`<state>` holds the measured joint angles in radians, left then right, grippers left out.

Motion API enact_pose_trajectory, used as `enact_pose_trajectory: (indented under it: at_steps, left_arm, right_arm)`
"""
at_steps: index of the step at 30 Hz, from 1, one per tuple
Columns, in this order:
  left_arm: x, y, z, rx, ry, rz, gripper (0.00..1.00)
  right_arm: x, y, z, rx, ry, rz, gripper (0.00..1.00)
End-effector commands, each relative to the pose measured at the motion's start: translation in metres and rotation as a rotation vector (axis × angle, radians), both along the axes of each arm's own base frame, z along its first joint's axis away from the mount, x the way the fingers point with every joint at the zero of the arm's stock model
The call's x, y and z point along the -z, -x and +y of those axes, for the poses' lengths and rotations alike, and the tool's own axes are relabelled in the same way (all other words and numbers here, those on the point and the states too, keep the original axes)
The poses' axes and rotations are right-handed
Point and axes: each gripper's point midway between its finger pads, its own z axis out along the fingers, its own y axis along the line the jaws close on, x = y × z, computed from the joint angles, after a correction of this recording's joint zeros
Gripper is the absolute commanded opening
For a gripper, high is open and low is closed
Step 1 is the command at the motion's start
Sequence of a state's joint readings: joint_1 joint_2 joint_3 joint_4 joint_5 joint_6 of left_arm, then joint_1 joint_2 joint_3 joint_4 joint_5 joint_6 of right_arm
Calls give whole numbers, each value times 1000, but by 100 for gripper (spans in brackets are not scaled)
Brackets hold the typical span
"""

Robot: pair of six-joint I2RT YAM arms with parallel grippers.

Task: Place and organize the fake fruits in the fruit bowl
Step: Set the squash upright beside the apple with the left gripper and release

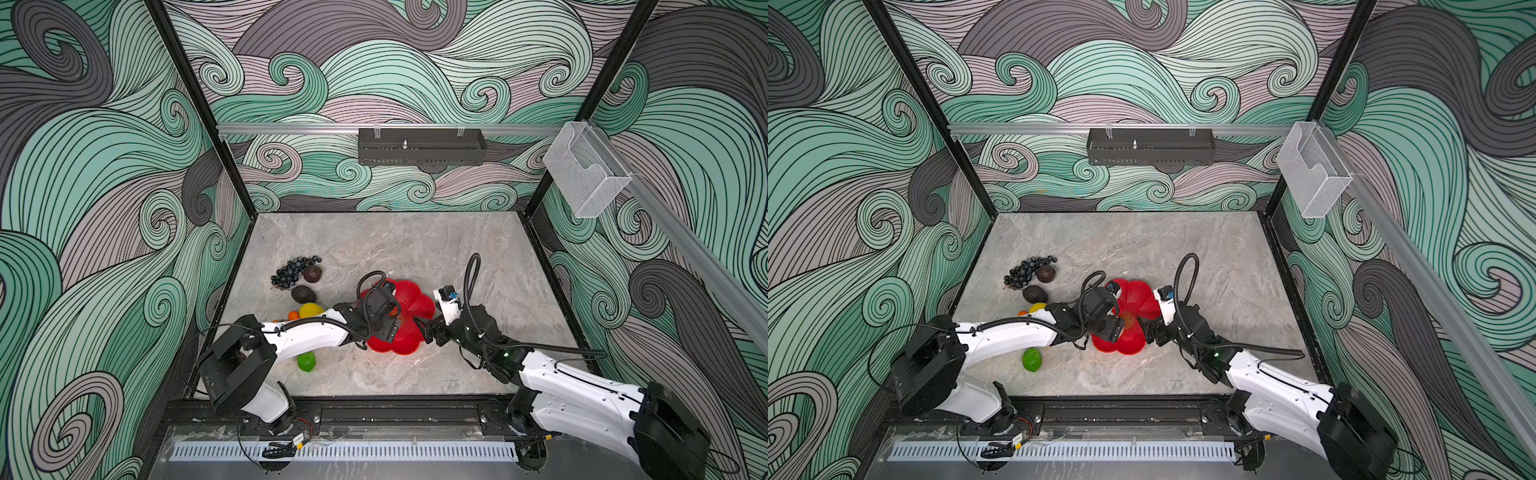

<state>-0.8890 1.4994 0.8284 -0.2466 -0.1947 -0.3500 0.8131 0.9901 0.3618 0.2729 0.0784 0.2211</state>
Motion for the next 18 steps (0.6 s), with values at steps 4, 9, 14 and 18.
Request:
enact_pose_trajectory:
  at_steps: [4,9,14,18]
  left_arm:
    - [-12,0,1,-14,29,-20,88]
    - [-26,0,9,-40,38,-55,93]
    - [-40,7,17,-35,59,-73,95]
    - [-60,12,20,-33,112,-96,96]
  right_arm:
    - [-3,-3,0,11,-18,-2,89]
    - [-4,-3,0,12,-18,-3,90]
    - [-5,-3,-1,18,-22,-3,90]
    - [-9,-3,-2,26,-25,-2,90]
